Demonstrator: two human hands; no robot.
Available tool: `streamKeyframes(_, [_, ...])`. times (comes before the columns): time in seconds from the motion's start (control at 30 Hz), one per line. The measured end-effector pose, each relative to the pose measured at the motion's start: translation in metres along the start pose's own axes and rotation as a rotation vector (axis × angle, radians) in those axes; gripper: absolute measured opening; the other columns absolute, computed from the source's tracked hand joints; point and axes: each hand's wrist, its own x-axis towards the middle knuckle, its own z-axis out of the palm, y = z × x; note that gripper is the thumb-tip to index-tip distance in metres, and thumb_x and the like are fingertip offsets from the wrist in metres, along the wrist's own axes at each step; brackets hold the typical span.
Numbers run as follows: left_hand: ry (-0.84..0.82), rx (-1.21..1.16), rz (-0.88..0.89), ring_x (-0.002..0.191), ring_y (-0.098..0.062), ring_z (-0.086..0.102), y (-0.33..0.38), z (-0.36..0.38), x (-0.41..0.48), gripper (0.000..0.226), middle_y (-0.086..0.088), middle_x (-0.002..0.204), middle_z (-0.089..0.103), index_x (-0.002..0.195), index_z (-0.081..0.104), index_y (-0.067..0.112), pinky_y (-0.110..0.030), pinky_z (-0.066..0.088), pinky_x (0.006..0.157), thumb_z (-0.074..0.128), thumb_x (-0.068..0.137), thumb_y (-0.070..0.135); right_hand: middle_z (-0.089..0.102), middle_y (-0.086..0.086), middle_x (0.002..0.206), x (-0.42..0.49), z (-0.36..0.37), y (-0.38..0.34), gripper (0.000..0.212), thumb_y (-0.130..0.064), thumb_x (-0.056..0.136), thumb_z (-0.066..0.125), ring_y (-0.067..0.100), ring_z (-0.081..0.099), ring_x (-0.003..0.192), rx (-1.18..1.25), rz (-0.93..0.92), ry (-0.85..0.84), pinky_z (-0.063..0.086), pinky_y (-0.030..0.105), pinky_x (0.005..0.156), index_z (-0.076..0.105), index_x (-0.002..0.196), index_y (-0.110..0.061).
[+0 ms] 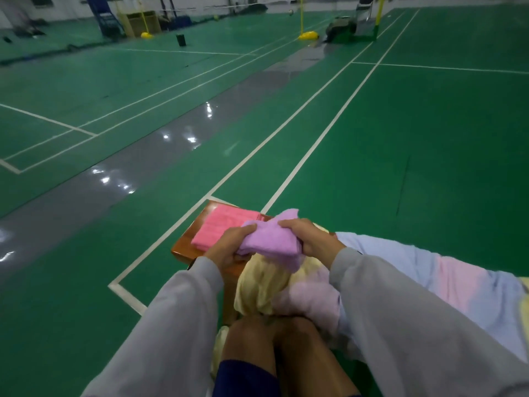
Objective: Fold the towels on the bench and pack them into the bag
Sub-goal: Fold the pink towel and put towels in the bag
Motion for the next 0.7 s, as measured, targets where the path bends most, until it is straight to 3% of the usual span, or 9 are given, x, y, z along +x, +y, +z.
streamKeyframes(0.1, [0.068,-0.001,0.021,0.048,-0.021,0.053,0.013,-0.036,0.009,0.046,-0.007,0.060,0.056,0.107,0.066,0.005,-0.030,0.047,0.051,0.062,0.097,0.050,0.065,0.016,0.105,0.020,0.035,-0.022,0.029,-0.005,0.094,0.067,0.024,0.064,0.087,0.011,-0.011,-0.038,0.056,0.029,0.066,0.056,0.118,0.006])
streamKeyframes(0.17, [0.111,0.001,0.116,0.050,-0.015,0.061,0.028,-0.054,0.017,0.037,-0.002,0.065,0.067,0.118,0.062,0.011,-0.026,0.050,0.046,0.063,0.099,0.042,0.066,0.017,0.110,0.039,0.055,-0.035,0.036,-0.006,0.091,0.070,0.023,0.066,0.085,0.023,-0.038,-0.015,0.057,0.030,0.062,0.054,0.120,0.006])
streamKeyframes(0.3, [0.163,0.046,0.195,0.055,-0.010,0.063,0.038,-0.085,0.040,0.037,-0.001,0.082,0.071,0.127,0.060,0.014,-0.026,0.049,0.046,0.065,0.098,0.036,0.069,0.012,0.110,0.065,0.083,-0.028,0.047,-0.015,0.085,0.078,0.027,0.069,0.095,-0.017,-0.055,0.050,0.061,0.043,0.083,0.056,0.124,-0.002])
streamKeyframes(0.37, [0.279,0.143,0.167,0.065,-0.012,0.067,0.022,-0.107,0.056,0.027,-0.005,0.092,0.071,0.122,0.063,0.014,-0.027,0.052,0.051,0.064,0.098,0.027,0.067,0.010,0.109,0.070,0.090,-0.004,0.045,-0.019,0.085,0.076,0.028,0.067,0.097,-0.215,-0.014,0.022,0.061,0.043,0.077,0.057,0.123,-0.006])
streamKeyframes(0.47, [0.398,0.317,0.072,0.092,-0.024,0.067,-0.009,-0.138,0.074,0.039,-0.003,0.103,0.068,0.130,0.062,0.011,-0.040,0.060,0.079,0.068,0.093,0.023,0.066,0.009,0.094,0.073,0.096,0.031,0.022,-0.027,0.091,0.070,0.023,0.066,0.076,-0.682,-0.043,-0.026,0.059,0.035,0.057,0.058,0.102,-0.013])
streamKeyframes(0.53, [0.421,0.327,0.052,0.101,-0.028,0.067,-0.017,-0.146,0.079,0.041,-0.003,0.105,0.069,0.128,0.063,0.009,-0.042,0.059,0.086,0.071,0.092,0.026,0.067,0.006,0.085,0.073,0.100,0.035,0.029,-0.043,0.097,0.060,0.023,0.067,0.069,-0.774,-0.114,0.045,0.063,0.038,0.065,0.059,0.089,-0.016])
streamKeyframes(0.6, [0.470,0.437,0.091,0.097,-0.025,0.067,-0.013,-0.145,0.082,0.039,-0.005,0.108,0.070,0.123,0.066,0.009,-0.040,0.057,0.083,0.070,0.091,0.031,0.064,0.004,0.079,0.076,0.105,0.033,0.046,-0.057,0.099,0.050,0.026,0.068,0.069,-0.710,-0.082,0.112,0.064,0.042,0.070,0.056,0.079,-0.016])
streamKeyframes(0.7, [0.495,0.712,0.177,0.089,-0.019,0.066,-0.004,-0.141,0.085,0.041,-0.002,0.101,0.070,0.114,0.068,0.018,-0.042,0.060,0.082,0.070,0.082,0.043,0.067,0.009,0.100,0.082,0.117,0.027,0.055,-0.067,0.093,0.050,0.031,0.068,0.087,-0.639,-0.015,0.138,0.062,0.048,0.082,0.057,0.087,-0.012])
